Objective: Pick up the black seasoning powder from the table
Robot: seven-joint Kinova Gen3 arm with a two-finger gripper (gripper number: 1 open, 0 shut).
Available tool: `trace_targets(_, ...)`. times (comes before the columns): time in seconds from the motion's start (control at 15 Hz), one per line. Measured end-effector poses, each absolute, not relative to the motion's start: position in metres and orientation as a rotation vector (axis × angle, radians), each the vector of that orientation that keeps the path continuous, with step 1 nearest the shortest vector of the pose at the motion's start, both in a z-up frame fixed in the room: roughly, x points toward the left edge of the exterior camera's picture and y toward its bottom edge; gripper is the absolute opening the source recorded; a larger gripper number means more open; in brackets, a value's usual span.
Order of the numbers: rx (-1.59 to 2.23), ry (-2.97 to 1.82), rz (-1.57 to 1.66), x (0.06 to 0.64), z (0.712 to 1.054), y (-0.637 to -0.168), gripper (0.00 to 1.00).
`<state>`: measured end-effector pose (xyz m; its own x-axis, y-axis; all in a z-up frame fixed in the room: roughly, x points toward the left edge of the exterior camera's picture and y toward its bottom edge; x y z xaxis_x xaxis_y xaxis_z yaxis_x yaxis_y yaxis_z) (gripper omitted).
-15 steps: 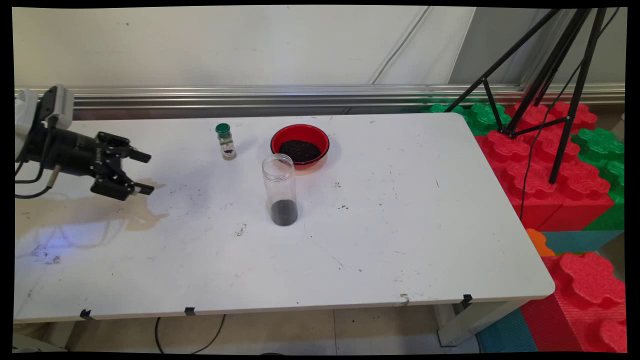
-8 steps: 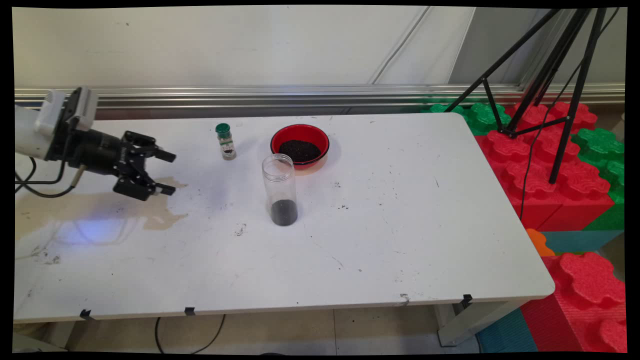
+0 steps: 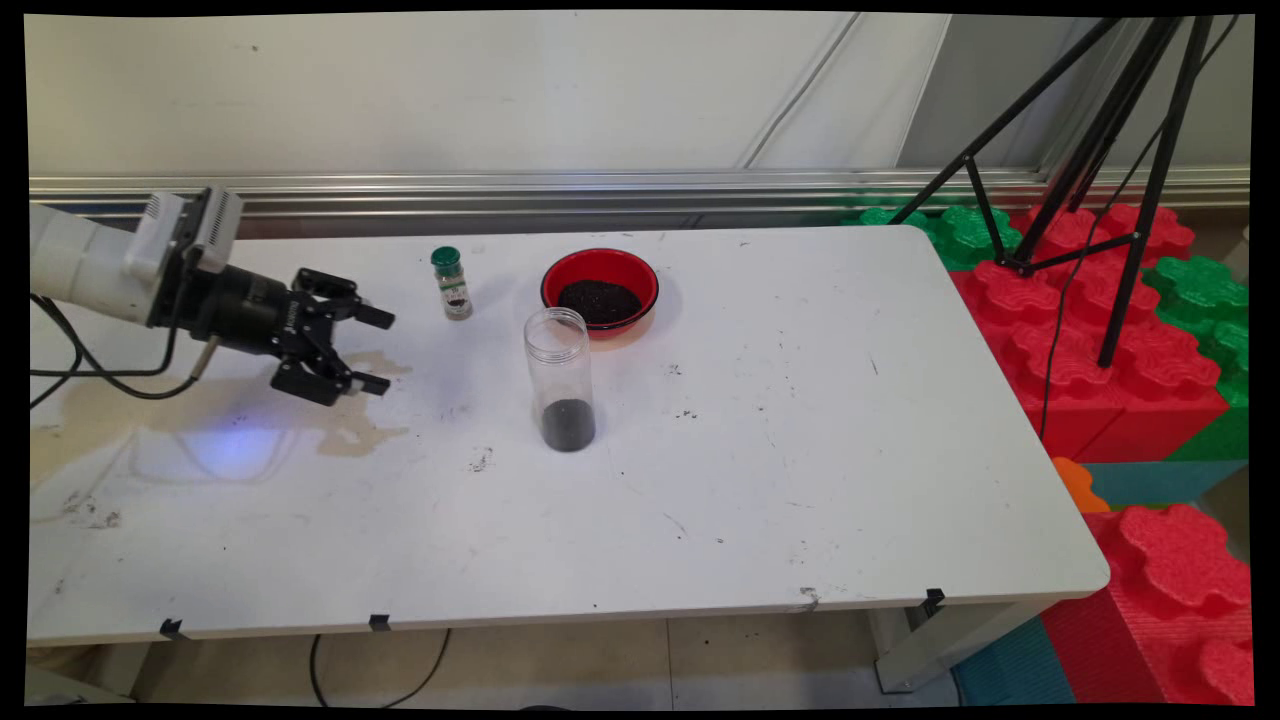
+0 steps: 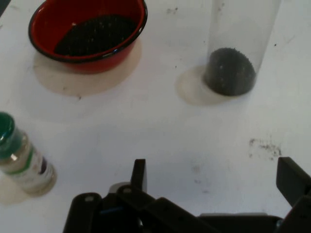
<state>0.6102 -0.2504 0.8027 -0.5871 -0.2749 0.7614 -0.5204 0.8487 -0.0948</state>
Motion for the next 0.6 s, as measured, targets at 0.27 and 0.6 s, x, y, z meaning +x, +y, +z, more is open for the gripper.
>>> trace_targets(0.27, 0.516, -2.200, 0.380, 0.602, 0.785, -0.261, 1.00)
trace_targets(0.6, 0.464, -2.171, 0.365, 0.595, 0.765, -0.268, 1.00)
